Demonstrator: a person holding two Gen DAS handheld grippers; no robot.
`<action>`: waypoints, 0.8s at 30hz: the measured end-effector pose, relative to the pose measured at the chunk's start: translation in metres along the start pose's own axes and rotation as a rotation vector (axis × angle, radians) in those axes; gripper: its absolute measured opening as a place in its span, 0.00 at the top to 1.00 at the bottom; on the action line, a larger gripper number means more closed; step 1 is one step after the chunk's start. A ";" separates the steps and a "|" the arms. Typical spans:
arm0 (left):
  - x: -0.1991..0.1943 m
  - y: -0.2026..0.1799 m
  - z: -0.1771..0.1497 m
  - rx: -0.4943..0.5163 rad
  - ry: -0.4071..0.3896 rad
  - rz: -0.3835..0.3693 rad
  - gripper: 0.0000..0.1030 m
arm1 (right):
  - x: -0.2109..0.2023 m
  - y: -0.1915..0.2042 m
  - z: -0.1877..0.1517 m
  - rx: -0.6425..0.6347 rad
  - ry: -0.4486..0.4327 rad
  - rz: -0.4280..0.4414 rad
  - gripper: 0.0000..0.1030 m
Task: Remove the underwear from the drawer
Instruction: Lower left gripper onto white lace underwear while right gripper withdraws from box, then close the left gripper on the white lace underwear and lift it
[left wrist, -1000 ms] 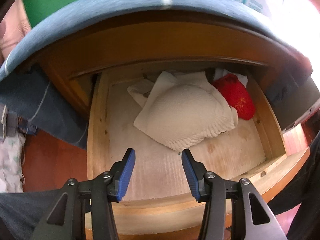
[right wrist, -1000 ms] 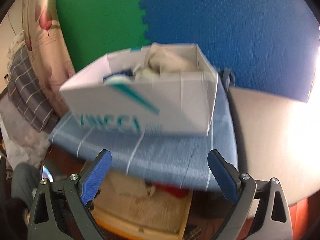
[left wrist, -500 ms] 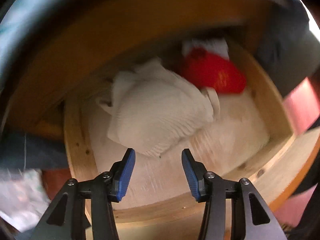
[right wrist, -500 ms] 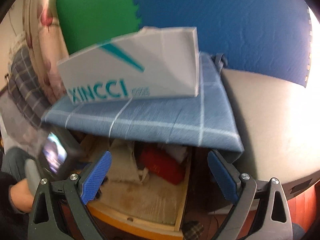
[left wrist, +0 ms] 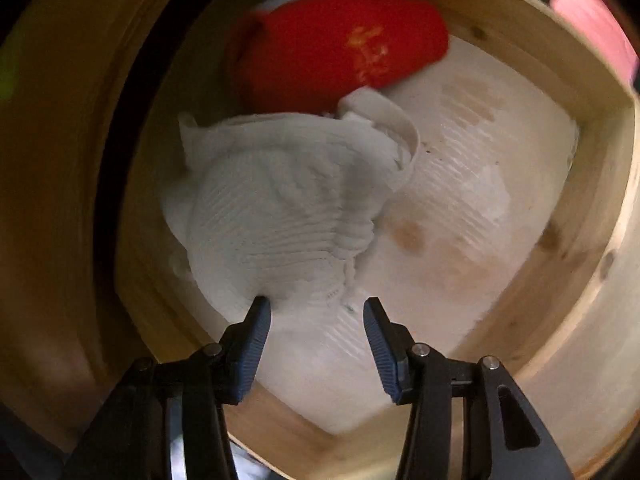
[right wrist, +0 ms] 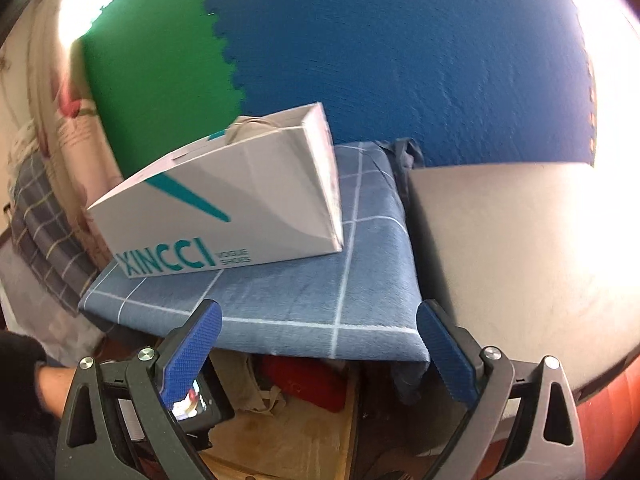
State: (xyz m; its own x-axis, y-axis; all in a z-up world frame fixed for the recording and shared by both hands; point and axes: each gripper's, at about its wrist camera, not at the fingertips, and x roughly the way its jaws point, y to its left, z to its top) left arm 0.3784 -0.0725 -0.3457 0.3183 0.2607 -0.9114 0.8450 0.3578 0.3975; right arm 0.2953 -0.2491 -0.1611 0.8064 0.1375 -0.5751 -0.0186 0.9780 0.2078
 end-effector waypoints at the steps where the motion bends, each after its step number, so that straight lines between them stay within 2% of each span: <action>1: 0.004 -0.002 0.002 0.036 -0.013 0.050 0.52 | 0.001 -0.002 0.000 0.011 0.004 0.000 0.05; 3: 0.009 -0.003 0.003 0.073 -0.046 0.096 0.52 | 0.004 -0.007 -0.002 0.031 0.019 0.001 0.05; 6: 0.015 -0.008 -0.001 0.111 -0.109 0.206 0.52 | 0.007 -0.009 -0.005 0.039 0.036 -0.004 0.05; 8: 0.013 -0.016 -0.014 0.172 -0.187 0.292 0.52 | 0.008 -0.007 -0.007 0.027 0.044 -0.007 0.05; 10: 0.011 -0.031 -0.035 0.286 -0.287 0.413 0.52 | 0.010 -0.004 -0.008 0.013 0.050 -0.007 0.05; 11: 0.010 -0.037 -0.044 0.331 -0.327 0.464 0.48 | 0.010 -0.003 -0.009 0.009 0.052 -0.005 0.05; 12: 0.009 -0.038 -0.050 0.353 -0.365 0.496 0.36 | 0.011 -0.003 -0.009 0.008 0.055 -0.009 0.05; 14: 0.006 -0.035 -0.057 0.345 -0.440 0.571 0.20 | 0.014 -0.001 -0.010 0.007 0.062 -0.005 0.05; 15: 0.008 -0.035 -0.058 0.367 -0.470 0.621 0.20 | 0.015 0.001 -0.010 0.007 0.066 0.000 0.05; 18: 0.016 -0.033 -0.050 0.392 -0.477 0.597 0.20 | 0.018 0.006 -0.011 -0.010 0.075 0.003 0.05; 22: 0.024 -0.020 -0.027 0.308 -0.433 0.510 0.19 | 0.022 0.009 -0.014 -0.027 0.094 0.006 0.05; 24: 0.027 -0.022 -0.024 0.304 -0.430 0.492 0.22 | 0.023 0.008 -0.015 -0.026 0.102 -0.001 0.05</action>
State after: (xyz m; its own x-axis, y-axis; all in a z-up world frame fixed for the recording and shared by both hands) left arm 0.3577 -0.0522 -0.3763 0.7811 -0.0710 -0.6203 0.6223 0.0082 0.7827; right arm 0.3049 -0.2360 -0.1845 0.7420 0.1507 -0.6532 -0.0343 0.9817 0.1876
